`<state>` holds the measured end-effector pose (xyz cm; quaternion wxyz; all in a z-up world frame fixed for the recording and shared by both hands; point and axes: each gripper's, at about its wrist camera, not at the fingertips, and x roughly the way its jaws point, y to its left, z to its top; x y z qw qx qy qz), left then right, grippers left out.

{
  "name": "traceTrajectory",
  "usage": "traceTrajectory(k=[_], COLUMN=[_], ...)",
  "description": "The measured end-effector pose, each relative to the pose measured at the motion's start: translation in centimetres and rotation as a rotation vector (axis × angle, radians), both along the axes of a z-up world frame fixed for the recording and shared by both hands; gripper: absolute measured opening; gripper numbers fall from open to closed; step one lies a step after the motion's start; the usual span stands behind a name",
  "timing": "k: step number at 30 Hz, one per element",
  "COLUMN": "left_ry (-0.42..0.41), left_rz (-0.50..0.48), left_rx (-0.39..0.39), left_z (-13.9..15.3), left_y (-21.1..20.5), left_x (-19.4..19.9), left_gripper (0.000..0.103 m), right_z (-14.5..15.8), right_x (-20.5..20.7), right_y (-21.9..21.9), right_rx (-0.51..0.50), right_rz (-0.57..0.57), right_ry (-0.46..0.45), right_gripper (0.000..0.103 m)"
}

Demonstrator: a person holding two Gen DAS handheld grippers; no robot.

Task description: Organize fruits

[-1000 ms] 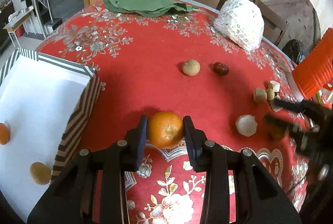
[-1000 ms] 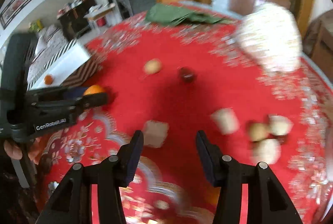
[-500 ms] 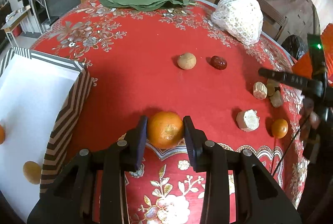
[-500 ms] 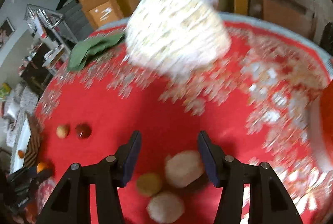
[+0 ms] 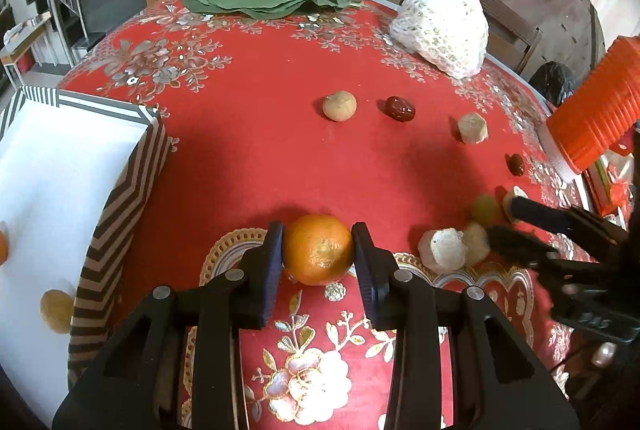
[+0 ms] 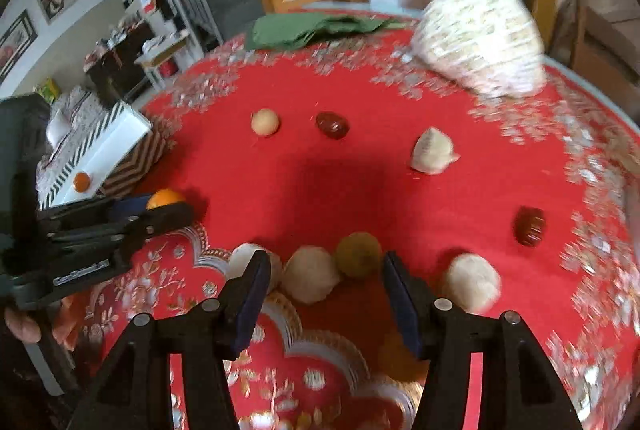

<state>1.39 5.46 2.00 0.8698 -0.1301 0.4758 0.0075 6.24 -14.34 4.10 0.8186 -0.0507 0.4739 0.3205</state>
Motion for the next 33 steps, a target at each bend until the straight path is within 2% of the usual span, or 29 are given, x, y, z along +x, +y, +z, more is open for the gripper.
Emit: traceTrajectory(k=[6,10,12,16,20,23,28,30,33], left_ry=[-0.001,0.001,0.002,-0.002,-0.006,0.003,0.012,0.013,0.008], left_rz=[-0.029,-0.033,-0.031,-0.025,-0.023,-0.029,-0.03,-0.03,-0.027], left_rx=[-0.007,-0.007,-0.007,-0.003,-0.006,-0.009,-0.009,-0.01,-0.008], left_z=[0.1,0.1,0.1,0.3,0.3,0.1,-0.2,-0.1,0.0], left_y=[-0.9,-1.1,-1.1,-0.7,-0.6,-0.7,-0.7,-0.7,-0.6], left_x=[-0.4,-0.3,-0.3,-0.6,-0.6,-0.6,-0.4,-0.4,-0.4], left_gripper=[0.033,0.033,0.033,0.033,0.033,0.033,0.033,0.033,0.033], right_z=[0.6,1.2,1.1,0.3,0.2,-0.6,-1.3,-2.0,-2.4], right_x=[-1.4,-3.8,-4.4,-4.2,-3.2,-1.4,0.8,1.5,0.9], right_y=[-4.1,-3.7,-2.3,-0.3,-1.5,-1.5,-0.1,0.3,0.6], right_rx=[0.052,0.134,0.126,0.046,0.056,0.067,0.028,0.008,-0.045], right_rz=[-0.113,-0.033,0.008,0.031,-0.035,-0.071,-0.084,-0.079,-0.048], right_ry=[-0.011,-0.033,-0.056,-0.079,-0.105,-0.074,-0.078,-0.06,-0.084], right_gripper=[0.057,0.057,0.057,0.057,0.057,0.056,0.045,0.031,0.024])
